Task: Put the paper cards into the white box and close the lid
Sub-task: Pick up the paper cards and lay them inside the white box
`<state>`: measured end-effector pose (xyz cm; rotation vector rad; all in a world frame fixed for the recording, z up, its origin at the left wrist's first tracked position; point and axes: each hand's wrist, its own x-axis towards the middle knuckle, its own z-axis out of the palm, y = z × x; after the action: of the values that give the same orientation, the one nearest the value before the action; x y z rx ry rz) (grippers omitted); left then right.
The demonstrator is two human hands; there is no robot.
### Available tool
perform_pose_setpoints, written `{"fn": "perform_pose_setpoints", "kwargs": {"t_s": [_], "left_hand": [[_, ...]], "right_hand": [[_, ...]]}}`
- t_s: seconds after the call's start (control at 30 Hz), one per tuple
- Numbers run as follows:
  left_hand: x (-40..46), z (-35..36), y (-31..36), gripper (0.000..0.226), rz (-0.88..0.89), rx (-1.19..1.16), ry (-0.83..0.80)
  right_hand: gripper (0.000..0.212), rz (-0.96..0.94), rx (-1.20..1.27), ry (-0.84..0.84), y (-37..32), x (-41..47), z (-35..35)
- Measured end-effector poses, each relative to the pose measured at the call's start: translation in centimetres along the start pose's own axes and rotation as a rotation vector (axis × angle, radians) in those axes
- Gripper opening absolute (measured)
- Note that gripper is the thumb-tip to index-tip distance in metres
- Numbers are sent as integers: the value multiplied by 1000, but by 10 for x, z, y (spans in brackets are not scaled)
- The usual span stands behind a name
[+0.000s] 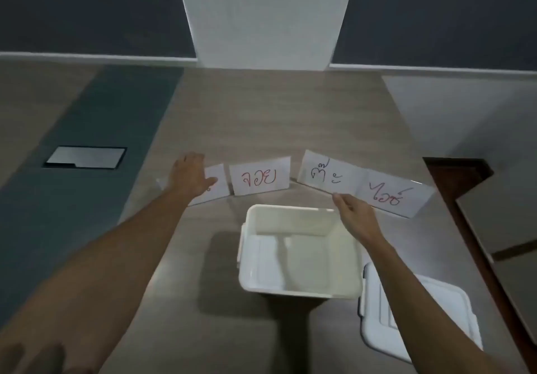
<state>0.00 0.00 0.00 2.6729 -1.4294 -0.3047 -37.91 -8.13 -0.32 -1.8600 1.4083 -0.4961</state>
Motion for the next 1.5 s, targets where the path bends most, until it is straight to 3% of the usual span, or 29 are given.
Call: {"fn": "perform_pose_setpoints", "kwargs": {"t_s": [0.1,0.17,0.3,0.5,0.7,0.97,1.07,1.23,1.43,1.5], "left_hand": [[17,1,-24,88,-62,88,-55],[27,3,-33,82,-79,121,-136],[38,16,-43,32,-48,40,-235],[29,17,-64,15,-21,-6,-169],[-12,-37,-57,19,-35,-17,81],[-94,-84,52,12,304,-176,134],[-123,-62,98,18,401,-213,20],[-150,5,125,15,481,-24,-207],[-165,52,118,81,287,-143,-764],[-163,50,119,93,247,-217,-841]], "right_hand": [[34,40,108,2,18,-15,4],[29,74,175,8,28,-22,13],[28,201,350,-5,29,-15,24],[32,151,254,-19,19,4,35],[36,117,203,7,-1,13,48],[39,75,198,-8,2,14,50],[40,80,201,-4,2,16,50],[38,84,205,-21,3,18,50],[39,36,129,7,9,19,49],[39,17,101,15,9,19,49]]}}
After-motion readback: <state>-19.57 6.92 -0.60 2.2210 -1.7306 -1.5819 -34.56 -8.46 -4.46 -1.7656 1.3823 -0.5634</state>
